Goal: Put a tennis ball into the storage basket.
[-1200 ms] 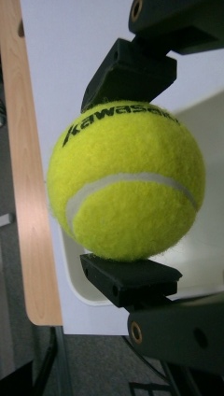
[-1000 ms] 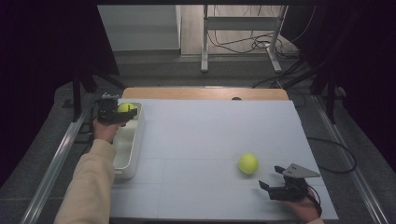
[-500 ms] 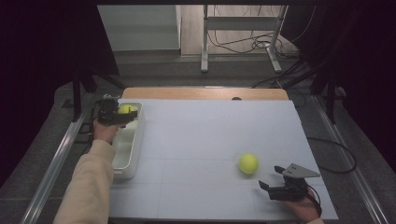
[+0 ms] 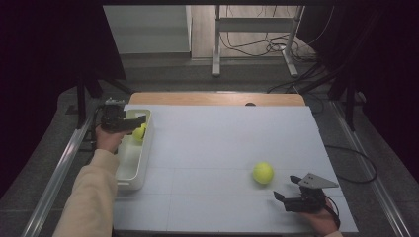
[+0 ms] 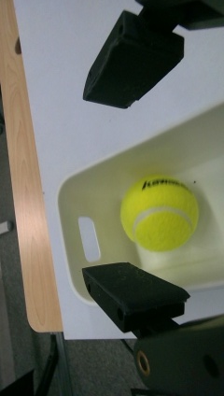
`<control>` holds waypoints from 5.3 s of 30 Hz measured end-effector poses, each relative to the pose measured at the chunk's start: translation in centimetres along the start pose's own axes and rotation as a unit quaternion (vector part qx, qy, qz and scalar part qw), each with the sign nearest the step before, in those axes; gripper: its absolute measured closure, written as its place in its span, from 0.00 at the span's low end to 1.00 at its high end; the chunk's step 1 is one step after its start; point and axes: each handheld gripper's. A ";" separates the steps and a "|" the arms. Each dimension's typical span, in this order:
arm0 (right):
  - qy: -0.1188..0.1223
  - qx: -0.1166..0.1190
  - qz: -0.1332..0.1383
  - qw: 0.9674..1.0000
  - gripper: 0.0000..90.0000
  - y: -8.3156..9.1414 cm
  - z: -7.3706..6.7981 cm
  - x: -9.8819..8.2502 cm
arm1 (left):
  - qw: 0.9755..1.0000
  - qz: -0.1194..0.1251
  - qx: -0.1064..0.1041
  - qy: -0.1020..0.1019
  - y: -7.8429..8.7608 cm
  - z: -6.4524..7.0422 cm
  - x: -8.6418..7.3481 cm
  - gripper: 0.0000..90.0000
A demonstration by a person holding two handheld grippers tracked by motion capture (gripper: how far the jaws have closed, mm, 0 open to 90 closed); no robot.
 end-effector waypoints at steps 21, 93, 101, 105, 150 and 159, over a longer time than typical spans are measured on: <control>-0.002 -0.003 0.009 1.000 0.13 -0.1 0.1 0.3 | 0.996 0.040 -0.079 -0.017 3.4 4.3 -1.2 0.17; -0.001 -0.006 0.030 1.000 0.14 0.0 0.1 0.6 | 0.961 0.047 -0.262 -0.070 1.4 18.6 -4.6 0.18; 0.000 -0.009 0.030 0.999 0.14 0.1 0.2 0.6 | 0.958 0.038 -0.275 -0.073 0.3 19.7 -4.8 0.18; 0.000 -0.010 0.031 0.999 0.14 0.2 0.2 0.6 | 0.956 0.035 -0.282 -0.074 -0.2 20.2 -4.8 0.18; 0.004 -0.010 0.024 1.000 0.14 -0.1 0.3 0.5 | 0.942 0.007 -0.324 -0.086 -4.2 24.6 -5.7 0.18; 0.005 -0.010 0.020 1.000 0.14 -0.2 0.3 0.5 | 0.940 0.000 -0.330 -0.087 -4.8 25.4 -5.9 0.18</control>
Point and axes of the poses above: each handheld gripper's, and its own axes: y roughly backward along the jaws, x roughly out of its top, z roughly to its right, and after that the axes turned 15 degrees about z, right-handed
